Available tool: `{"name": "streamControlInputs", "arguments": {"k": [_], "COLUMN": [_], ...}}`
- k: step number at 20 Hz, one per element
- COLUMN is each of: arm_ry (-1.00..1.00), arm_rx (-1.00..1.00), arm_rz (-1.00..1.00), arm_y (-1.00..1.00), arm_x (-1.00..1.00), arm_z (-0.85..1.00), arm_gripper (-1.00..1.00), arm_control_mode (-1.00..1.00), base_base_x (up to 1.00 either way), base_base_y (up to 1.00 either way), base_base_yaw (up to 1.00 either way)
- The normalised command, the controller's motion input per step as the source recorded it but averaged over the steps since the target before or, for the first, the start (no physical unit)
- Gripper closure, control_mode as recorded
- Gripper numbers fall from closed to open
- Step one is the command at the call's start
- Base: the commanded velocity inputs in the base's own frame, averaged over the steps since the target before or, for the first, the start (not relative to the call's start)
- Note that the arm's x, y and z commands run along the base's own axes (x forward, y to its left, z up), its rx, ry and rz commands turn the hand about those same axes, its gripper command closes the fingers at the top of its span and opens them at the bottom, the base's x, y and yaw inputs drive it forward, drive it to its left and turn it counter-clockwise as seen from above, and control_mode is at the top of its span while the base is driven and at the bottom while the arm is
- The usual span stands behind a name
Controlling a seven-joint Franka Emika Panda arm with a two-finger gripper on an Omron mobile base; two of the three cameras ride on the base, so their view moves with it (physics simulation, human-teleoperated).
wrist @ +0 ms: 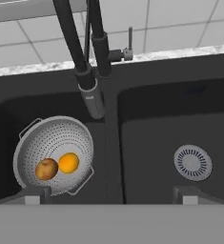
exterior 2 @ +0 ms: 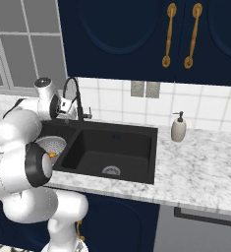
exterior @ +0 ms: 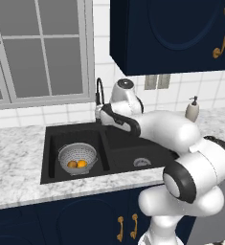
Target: Put the colander in the sink, put the apple, orange in the colander, and turn on the sink faucet and pour water over the colander.
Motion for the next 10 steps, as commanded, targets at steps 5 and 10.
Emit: {"name": "streamControlInputs", "arguments": {"k": [5,10], "arm_ry": [0.0,0.03], "arm_rx": [0.06,-0.01], "arm_rz": [0.2,0.01], "arm_y": [-0.02,0.07], "arm_x": [0.55,0.52], "arm_z": [0.0,0.0], "arm_gripper": [-1.0,-1.0], "arm_control_mode": [-1.0,-1.0], "base_base_x": [0.0,0.0], "base_base_y": [0.0,0.0], "base_base_yaw": [0.0,0.0]}}
